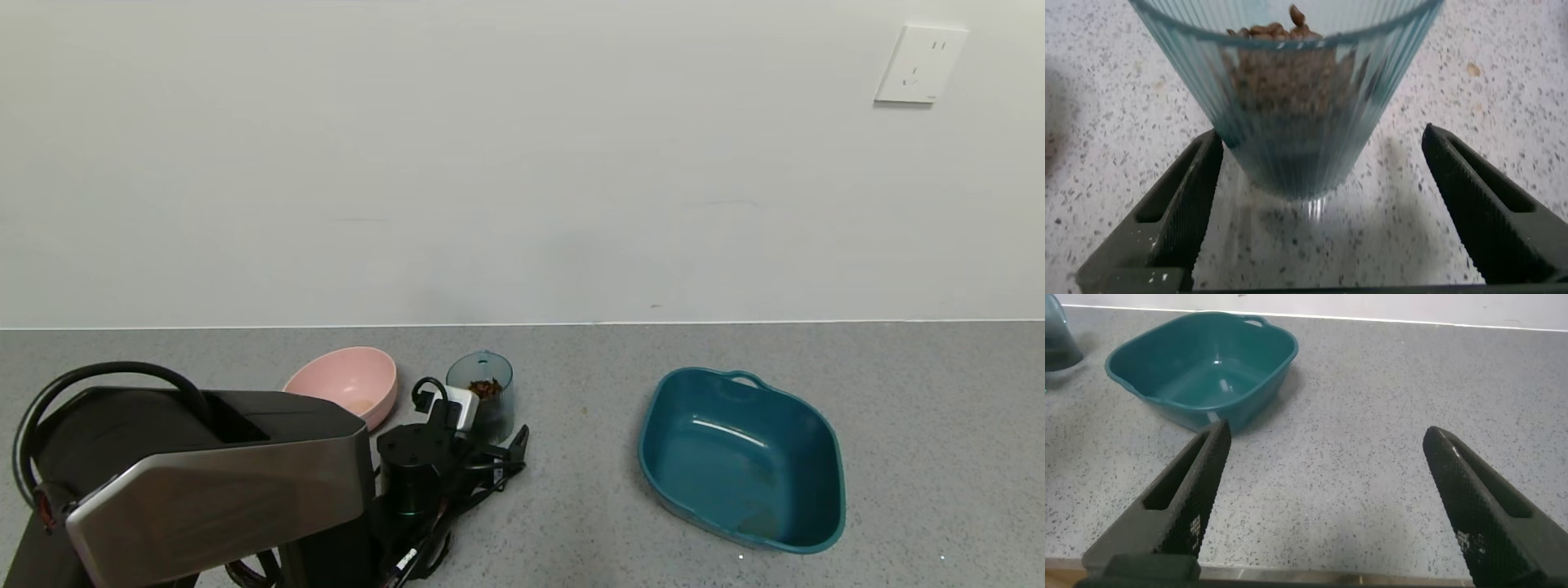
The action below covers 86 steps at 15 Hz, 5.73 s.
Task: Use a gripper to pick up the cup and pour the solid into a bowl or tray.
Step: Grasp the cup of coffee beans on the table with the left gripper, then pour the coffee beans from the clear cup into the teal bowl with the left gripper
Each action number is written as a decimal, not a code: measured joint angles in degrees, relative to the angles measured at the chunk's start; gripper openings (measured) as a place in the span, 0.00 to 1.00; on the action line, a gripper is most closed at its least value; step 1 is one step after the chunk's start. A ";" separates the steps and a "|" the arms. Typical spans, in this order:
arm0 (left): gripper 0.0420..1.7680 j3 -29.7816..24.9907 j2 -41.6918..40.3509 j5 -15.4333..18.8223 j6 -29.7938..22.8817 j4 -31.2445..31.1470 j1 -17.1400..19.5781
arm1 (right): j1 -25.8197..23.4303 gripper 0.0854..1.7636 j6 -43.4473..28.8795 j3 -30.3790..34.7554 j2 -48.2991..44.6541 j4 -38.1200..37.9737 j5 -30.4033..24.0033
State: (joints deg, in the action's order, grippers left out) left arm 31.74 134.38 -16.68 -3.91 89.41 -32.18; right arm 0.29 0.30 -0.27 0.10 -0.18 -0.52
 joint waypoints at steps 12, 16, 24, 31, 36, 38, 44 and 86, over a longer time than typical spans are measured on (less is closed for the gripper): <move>0.99 4.04 0.96 -0.05 0.26 0.00 1.97 | 0.00 0.97 0.00 0.00 0.00 0.00 0.01; 0.99 5.08 1.40 -0.21 0.37 0.00 2.11 | 0.00 0.97 -0.01 0.00 -0.02 0.02 0.01; 0.75 5.94 2.34 -0.35 0.89 0.00 2.21 | 0.00 0.97 -0.01 0.00 0.00 0.02 0.04; 0.72 5.81 2.19 -0.33 0.94 0.00 2.21 | 0.00 0.97 0.02 0.00 -0.02 0.00 0.01; 0.72 5.51 1.23 -0.33 2.05 -0.24 2.15 | -0.05 0.97 0.00 0.00 -0.02 0.00 0.01; 0.72 5.49 0.22 -0.40 2.62 -1.23 2.08 | 0.00 0.97 0.00 0.00 -0.02 0.00 0.01; 0.72 8.19 -6.92 -0.52 7.88 -13.62 1.68 | 0.00 0.97 0.44 0.00 -0.02 0.00 -0.24; 0.71 57.37 -8.55 -16.92 63.96 -76.09 -19.69 | 0.01 0.97 0.13 0.00 0.00 0.07 -0.13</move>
State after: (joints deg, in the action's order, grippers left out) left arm 89.11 125.83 -33.60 60.05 13.31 -51.87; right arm 0.30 0.44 -0.27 0.10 -0.11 -0.66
